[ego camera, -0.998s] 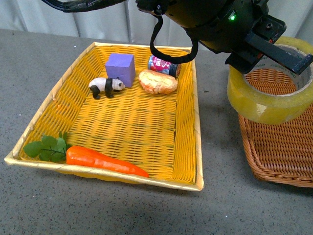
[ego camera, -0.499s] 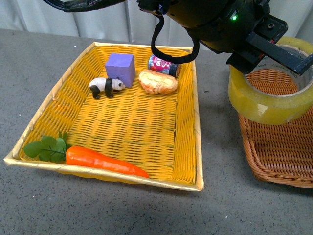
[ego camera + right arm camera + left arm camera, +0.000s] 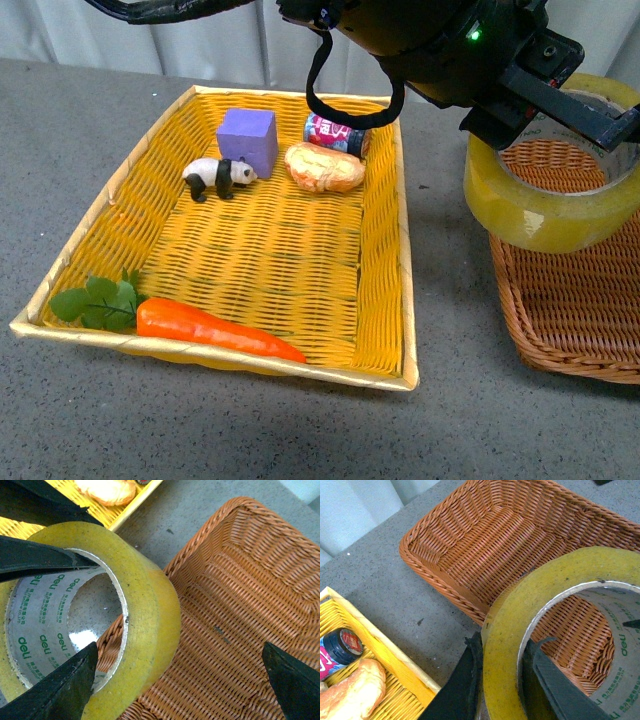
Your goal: Move tape to another basket
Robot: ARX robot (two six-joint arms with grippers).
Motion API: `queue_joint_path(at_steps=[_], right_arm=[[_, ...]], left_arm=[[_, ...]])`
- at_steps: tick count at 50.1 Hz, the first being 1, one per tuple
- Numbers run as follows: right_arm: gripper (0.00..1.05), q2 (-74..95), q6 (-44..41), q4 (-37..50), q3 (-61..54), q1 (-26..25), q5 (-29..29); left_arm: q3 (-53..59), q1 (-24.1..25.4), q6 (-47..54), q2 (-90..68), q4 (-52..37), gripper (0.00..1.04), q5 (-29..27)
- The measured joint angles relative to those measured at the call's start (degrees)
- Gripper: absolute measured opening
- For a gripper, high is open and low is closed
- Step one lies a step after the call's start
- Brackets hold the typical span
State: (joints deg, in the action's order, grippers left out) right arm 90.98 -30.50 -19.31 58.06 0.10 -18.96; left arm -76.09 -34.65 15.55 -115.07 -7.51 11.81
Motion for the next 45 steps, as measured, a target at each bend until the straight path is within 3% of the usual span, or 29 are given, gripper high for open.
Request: queue_joint_path(at_steps=[20, 45], right_arm=[[0.93, 6.34, -4.59, -5.4, 7.23, 1.81, 2.4], [0.25, 8.92, -5.11, -6.47, 10.25, 3.63, 3.54]], left_arm=[[0.0, 0.02, -0.63, 0.0, 0.0, 0.17, -0.24], [0.0, 0.2, -5.51, 0.0, -0.13, 0.16, -3.3]])
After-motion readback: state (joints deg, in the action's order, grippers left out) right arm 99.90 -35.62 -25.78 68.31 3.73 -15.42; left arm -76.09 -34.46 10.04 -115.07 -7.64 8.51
